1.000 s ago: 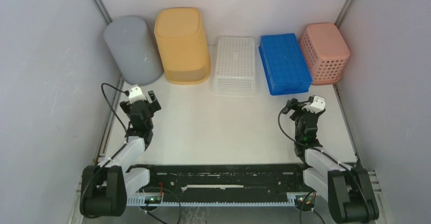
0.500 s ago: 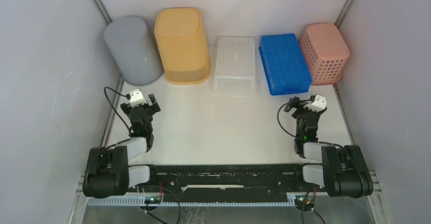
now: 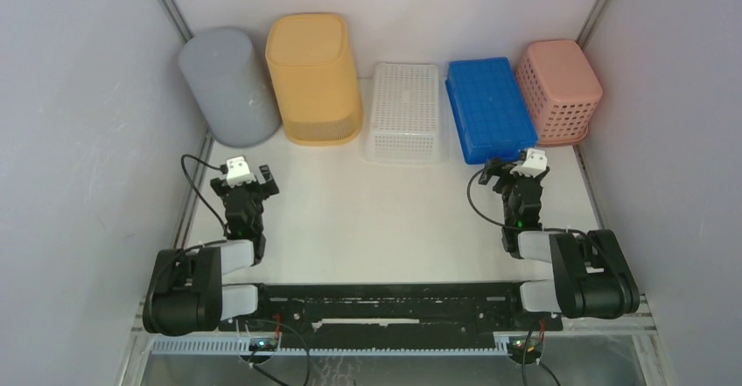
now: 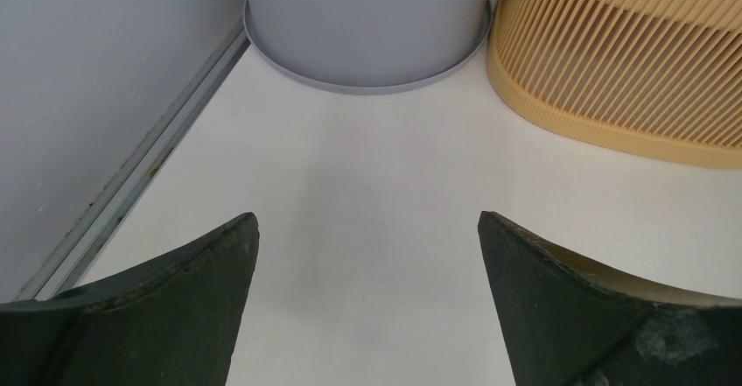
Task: Turn the large container upside down
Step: Reset both arms
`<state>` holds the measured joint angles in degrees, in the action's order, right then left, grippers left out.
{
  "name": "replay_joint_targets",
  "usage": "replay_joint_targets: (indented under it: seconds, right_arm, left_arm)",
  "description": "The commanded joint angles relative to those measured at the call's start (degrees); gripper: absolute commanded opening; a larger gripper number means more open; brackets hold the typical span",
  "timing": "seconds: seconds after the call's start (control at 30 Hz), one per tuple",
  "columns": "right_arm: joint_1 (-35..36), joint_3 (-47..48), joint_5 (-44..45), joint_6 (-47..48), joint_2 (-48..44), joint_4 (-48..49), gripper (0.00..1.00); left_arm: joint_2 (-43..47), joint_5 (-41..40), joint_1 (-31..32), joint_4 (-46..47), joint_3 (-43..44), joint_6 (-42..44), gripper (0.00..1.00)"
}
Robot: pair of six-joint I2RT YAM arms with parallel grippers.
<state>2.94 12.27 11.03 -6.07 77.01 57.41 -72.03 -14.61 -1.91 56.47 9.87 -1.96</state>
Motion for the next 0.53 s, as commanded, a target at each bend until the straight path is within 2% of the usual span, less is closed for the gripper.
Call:
replay_joint_targets:
  seconds: [0.0,0.5]
  right_arm:
    - [0.40,0.82,-1.22,2.08,-0.14,-2.22,1.00]
    - [0.18,1.32,-1.89,2.02,-0.04,-3.10,1.00]
  left_arm:
    - [-0.03,0.65,-0.32,3.30,1.12,0.90,1.00]
    - [-0.04,0.55,-0.29,3.30,1.12,0.90,1.00]
